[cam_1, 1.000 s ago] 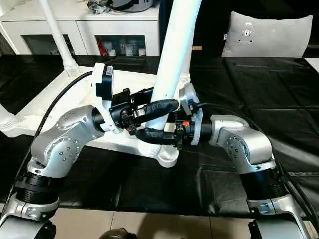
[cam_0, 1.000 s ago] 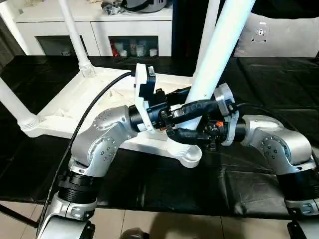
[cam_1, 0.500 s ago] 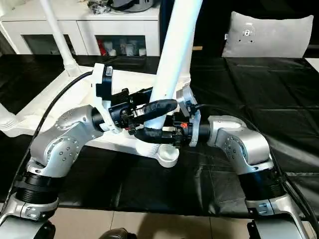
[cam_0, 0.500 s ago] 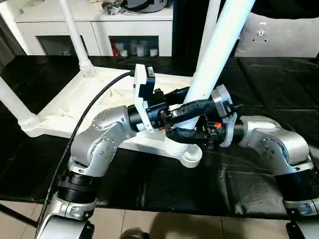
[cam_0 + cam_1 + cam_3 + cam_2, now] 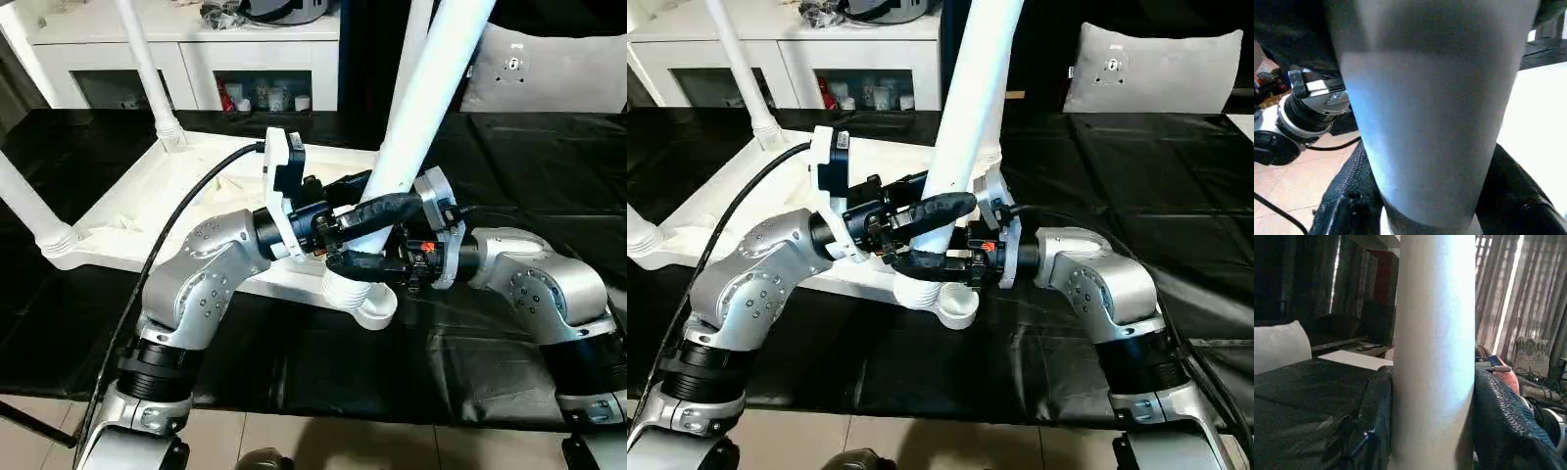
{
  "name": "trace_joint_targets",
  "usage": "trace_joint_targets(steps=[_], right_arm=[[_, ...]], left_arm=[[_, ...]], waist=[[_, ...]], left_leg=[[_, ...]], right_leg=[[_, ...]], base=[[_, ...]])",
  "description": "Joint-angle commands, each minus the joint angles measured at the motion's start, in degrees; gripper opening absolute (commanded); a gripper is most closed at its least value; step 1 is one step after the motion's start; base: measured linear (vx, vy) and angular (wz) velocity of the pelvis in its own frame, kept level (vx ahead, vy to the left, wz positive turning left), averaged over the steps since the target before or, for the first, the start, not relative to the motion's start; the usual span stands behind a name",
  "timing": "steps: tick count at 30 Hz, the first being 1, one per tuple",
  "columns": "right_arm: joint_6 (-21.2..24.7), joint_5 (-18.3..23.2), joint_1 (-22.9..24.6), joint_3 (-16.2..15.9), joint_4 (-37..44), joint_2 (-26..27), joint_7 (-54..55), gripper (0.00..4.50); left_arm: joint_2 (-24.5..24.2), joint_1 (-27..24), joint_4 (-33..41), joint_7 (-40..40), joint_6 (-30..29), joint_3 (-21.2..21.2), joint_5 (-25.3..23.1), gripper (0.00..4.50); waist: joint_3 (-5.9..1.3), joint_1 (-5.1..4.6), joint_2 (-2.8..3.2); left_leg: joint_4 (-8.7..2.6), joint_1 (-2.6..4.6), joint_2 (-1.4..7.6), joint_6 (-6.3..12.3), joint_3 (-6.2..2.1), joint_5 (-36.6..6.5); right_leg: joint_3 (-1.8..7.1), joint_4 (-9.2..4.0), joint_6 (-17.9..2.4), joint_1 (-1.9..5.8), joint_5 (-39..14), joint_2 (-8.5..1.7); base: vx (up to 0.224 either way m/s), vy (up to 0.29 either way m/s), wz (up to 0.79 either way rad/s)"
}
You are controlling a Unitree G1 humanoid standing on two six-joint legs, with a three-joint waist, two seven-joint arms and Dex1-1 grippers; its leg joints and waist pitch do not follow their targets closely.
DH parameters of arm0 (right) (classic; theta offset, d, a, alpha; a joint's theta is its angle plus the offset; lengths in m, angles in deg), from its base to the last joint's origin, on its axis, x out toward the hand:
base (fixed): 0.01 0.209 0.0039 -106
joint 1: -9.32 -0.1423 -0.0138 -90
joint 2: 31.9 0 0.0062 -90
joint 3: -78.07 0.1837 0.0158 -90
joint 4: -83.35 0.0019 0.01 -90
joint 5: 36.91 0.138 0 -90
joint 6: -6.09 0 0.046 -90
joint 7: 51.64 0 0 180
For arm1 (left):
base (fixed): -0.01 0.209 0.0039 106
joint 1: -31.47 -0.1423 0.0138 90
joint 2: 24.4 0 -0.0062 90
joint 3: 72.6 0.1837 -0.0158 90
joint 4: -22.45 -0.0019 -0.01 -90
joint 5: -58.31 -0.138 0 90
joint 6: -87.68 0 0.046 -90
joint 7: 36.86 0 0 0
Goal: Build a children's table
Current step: Pick table leg
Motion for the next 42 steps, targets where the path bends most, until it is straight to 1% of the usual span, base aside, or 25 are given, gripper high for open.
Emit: trace_joint_targets(steps=[1, 4, 5, 6, 7, 8, 12, 14, 18, 19, 23, 24, 25, 28, 31, 35, 37, 38, 40, 42], right_arm=[[-0.3, -0.7, -0.2, -0.1, -0.3, 0.4, 1.1, 1.99], [0.0, -0.4, -0.7, 0.6, -1.2, 0.9, 1.8, 1.99], [0.0, -0.4, -0.7, 0.6, -1.2, 0.9, 1.8, 2.33], [0.2, 0.0, -0.9, 1.2, -1.6, 1.2, 2.1, 2.53], [0.4, 0.5, -1.2, 2.0, -2.1, 1.5, 2.5, 2.66], [0.3, 0.8, -1.4, 2.4, -2.3, 1.7, 2.6, 2.66], [-0.3, 0.6, -1.4, 2.6, -2.2, 1.5, 2.2, 3.09], [-0.2, 0.6, -1.4, 2.6, -2.2, 1.5, 2.0, 3.17], [0.3, 1.4, -1.2, 2.3, -1.5, 1.2, 0.8, 3.18], [0.5, 1.6, -1.2, 2.2, -1.3, 1.2, 0.5, 2.91], [0.7, 1.9, -1.3, 2.1, -1.3, 1.3, 0.2, 2.79], [0.7, 1.9, -1.3, 2.1, -1.3, 1.3, 0.2, 2.52], [0.6, 1.8, -1.3, 2.1, -1.3, 1.3, 0.2, 2.44], [0.7, 1.8, -1.3, 2.0, -1.4, 1.2, 0.0, 2.39], [0.7, 1.7, -1.3, 2.0, -1.7, 1.3, 0.0, 2.07], [0.6, 1.6, -1.3, 2.0, -1.9, 1.3, 0.2, 2.02], [0.2, 0.8, -1.3, 2.0, -2.4, 1.6, 1.3, 2.0], [0.2, 0.4, -1.4, 1.9, -2.9, 1.6, 1.8, 1.99], [0.5, -0.1, -1.6, 1.9, -3.5, 1.7, 2.5, 1.98], [0.1, -0.9, -1.7, 1.9, -4.4, 2.2, 3.9, 1.96]], left_arm=[[0.0, 0.0, 1.1, 0.3, 0.6, 0.3, -0.8, 1.87], [0.2, 0.0, 0.9, 0.7, 1.0, 0.1, -1.0, 1.87], [0.2, 0.0, 0.9, 0.7, 1.0, 0.1, -1.0, 1.87], [0.3, 0.0, 0.9, 0.8, 1.2, 0.0, -1.1, 1.87], [0.4, -0.1, 0.7, 1.1, 1.4, -0.3, -1.1, 1.87], [0.5, -0.2, 0.6, 1.3, 1.6, -0.6, -1.0, 1.87], [0.4, -0.6, 0.8, 1.7, 1.7, -0.8, -0.9, 1.87], [0.4, -0.7, 0.6, 1.7, 1.9, -0.8, -1.1, 1.87], [0.5, -0.7, 0.1, 1.8, 2.3, -0.9, -1.5, 1.87], [0.5, -0.6, 0.0, 1.8, 2.4, -1.0, -1.6, 1.87], [0.6, -0.5, -0.3, 2.0, 2.7, -1.0, -1.7, 1.87], [0.6, -0.4, -0.4, 2.0, 2.7, -1.0, -1.7, 1.87], [0.6, -0.4, -0.4, 2.0, 2.8, -1.0, -1.7, 1.87], [0.6, -0.4, -0.4, 1.8, 2.7, -1.0, -1.6, 1.87], [0.4, -0.5, -0.4, 1.6, 2.7, -0.9, -1.5, 1.87], [0.3, -0.5, -0.3, 1.6, 2.3, -0.8, -1.3, 1.87], [0.2, -0.6, 0.1, 2.8, 1.0, -0.4, -1.8, 1.87], [0.3, -0.6, 0.0, 3.4, 0.7, -0.4, -1.9, 1.87], [0.7, -0.6, -0.2, 3.9, 0.6, -0.5, -1.8, 1.87], [1.3, -0.9, 0.3, 4.0, -0.2, -0.4, -0.8, 2.57]], waist=[[-4.37, -0.05, -1.06], [-4.43, 0.03, -1.03], [-4.39, -0.03, -1.09], [-4.39, -0.03, -1.09], [-4.41, -0.07, -1.01], [-4.4, -0.05, -1.01], [-4.41, 0.02, -1.06], [-4.43, 0.01, -1.04], [-4.4, -0.01, -1.13], [-4.37, -0.01, -1.16], [-4.37, 0.0, -1.12], [-4.4, 0.01, -1.16], [-4.4, 0.02, -1.16], [-4.42, 0.03, -1.14], [-4.39, -0.01, -1.11], [-4.45, 0.04, -1.11], [-4.43, 0.01, -1.11], [-4.43, 0.0, -1.45], [-4.35, -0.02, -1.4], [-4.35, -0.05, -1.46]], left_leg=[[-3.96, 1.02, 6.07, 3.78, -2.72, -4.7], [-3.88, 0.95, 5.97, 3.9, -2.64, -4.5], [-3.9, 0.92, 5.97, 4.0, -2.65, -4.5], [-3.9, 0.92, 5.97, 4.0, -2.65, -4.5], [-3.93, 1.01, 6.1, 3.92, -2.73, -4.6], [-3.94, 1.07, 6.08, 3.87, -2.73, -4.8], [-3.94, 0.99, 6.0, 3.76, -2.66, -4.6], [-3.92, 1.03, 6.06, 3.83, -2.67, -4.4], [-3.93, 1.01, 6.03, 3.92, -2.66, -4.6], [-3.93, 0.99, 5.96, 3.93, -2.61, -4.7], [-3.91, 0.99, 6.01, 3.94, -2.64, -4.6], [-3.92, 1.0, 6.01, 3.91, -2.63, -4.5], [-3.9, 0.99, 6.0, 3.9, -2.61, -4.5], [-3.9, 1.05, 6.01, 3.93, -2.64, -4.4], [-3.93, 1.0, 6.04, 3.91, -2.66, -4.6], [-3.9, 1.02, 6.03, 3.85, -2.68, -4.3], [-3.88, 0.98, 6.03, 3.87, -2.65, -4.3], [-3.89, 0.99, 5.99, 3.94, -2.6, -4.1], [-3.86, 0.96, 5.89, 3.87, -2.53, -4.1], [-3.86, 0.99, 5.86, 4.02, -2.48, -4.0]], right_leg=[[4.69, -3.78, -4.4, 2.96, -15.6, -6.97], [4.71, -3.85, -4.6, 3.06, -15.4, -7.1], [4.69, -3.83, -4.5, 3.04, -15.4, -6.99], [4.69, -3.83, -4.5, 3.04, -15.4, -6.99], [4.7, -3.8, -4.5, 2.97, -15.4, -7.01], [4.71, -3.91, -4.6, 2.97, -15.6, -7.09], [4.73, -3.8, -4.5, 3.05, -15.3, -7.08], [4.71, -3.76, -4.5, 3.01, -15.1, -7.02], [4.72, -3.79, -4.5, 3.02, -15.4, -7.06], [4.72, -3.86, -4.4, 3.03, -15.8, -7.08], [4.71, -3.86, -4.3, 3.0, -15.8, -7.05], [4.72, -3.85, -4.3, 3.02, -15.8, -7.08], [4.73, -3.84, -4.3, 3.03, -15.7, -7.11], [4.71, -3.83, -4.3, 2.97, -15.7, -7.05], [4.69, -3.81, -4.4, 2.98, -15.7, -7.06], [4.73, -3.73, -4.5, 3.01, -15.2, -7.07], [4.73, -3.69, -4.6, 2.98, -15.0, -7.03], [4.76, -3.68, -4.7, 3.05, -15.3, -7.14], [4.73, -3.83, -4.6, 3.02, -16.1, -7.13], [4.73, -3.92, -4.3, 3.0, -16.5, -7.05]], base=[[0.0, 0.0, 0.0], [0.0, 0.0, 0.0], [0.0, 0.0, 0.0], [0.0, 0.0, 0.0], [0.0, 0.0, 0.0], [0.0, 0.0, 0.0], [0.0, 0.0, 0.0], [0.0, 0.0, 0.0], [0.0, 0.0, 0.0], [0.0, 0.0, 0.0], [0.0, 0.0, 0.0], [0.0, 0.0, 0.0], [0.0, 0.0, 0.0], [0.0, 0.0, 0.0], [0.0, 0.0, 0.0], [0.0, 0.0, 0.0], [0.0, 0.0, 0.0], [0.0, 0.0, 0.0], [0.0, 0.0, 0.0], [0.0, 0.0, 0.0]])
